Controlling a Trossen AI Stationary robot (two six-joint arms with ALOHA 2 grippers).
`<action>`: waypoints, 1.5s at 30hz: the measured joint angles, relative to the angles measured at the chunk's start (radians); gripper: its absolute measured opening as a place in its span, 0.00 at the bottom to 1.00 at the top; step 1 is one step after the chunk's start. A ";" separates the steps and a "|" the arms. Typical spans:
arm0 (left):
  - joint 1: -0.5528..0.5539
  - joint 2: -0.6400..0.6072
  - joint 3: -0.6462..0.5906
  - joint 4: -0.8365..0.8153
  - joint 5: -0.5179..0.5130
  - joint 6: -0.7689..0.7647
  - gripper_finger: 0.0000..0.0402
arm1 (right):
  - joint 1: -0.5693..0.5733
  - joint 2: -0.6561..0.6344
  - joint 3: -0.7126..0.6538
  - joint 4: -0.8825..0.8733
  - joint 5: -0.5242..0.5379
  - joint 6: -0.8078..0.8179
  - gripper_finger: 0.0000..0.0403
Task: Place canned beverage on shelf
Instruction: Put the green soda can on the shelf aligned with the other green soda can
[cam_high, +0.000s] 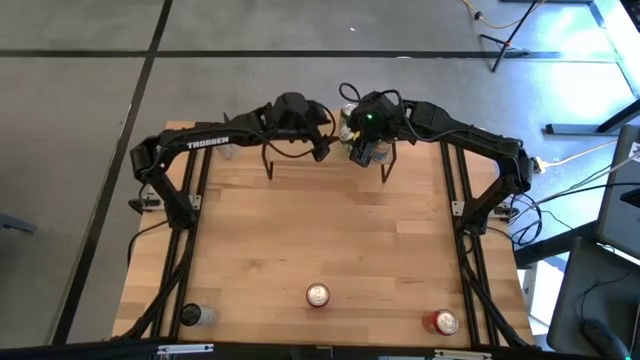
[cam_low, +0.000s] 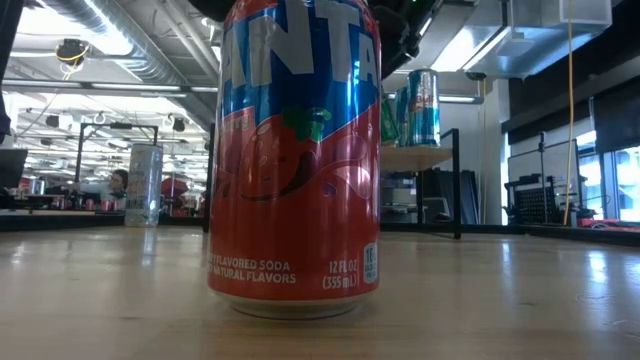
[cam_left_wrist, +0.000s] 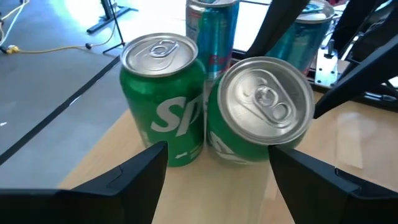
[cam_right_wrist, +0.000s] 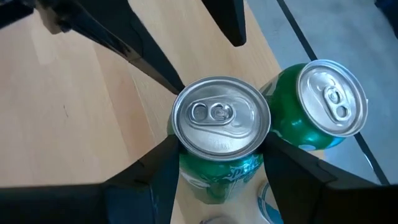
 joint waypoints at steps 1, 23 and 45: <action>-0.002 0.000 0.000 0.000 0.003 0.000 0.71 | 0.000 0.000 0.000 0.003 -0.002 0.000 0.51; -0.010 -0.078 0.003 -0.211 -0.014 0.009 0.71 | 0.000 0.008 -0.004 0.003 -0.045 -0.001 0.51; -0.235 -0.202 0.001 -0.514 -0.041 -0.123 0.71 | 0.340 0.004 -0.073 -0.216 -0.273 0.086 0.80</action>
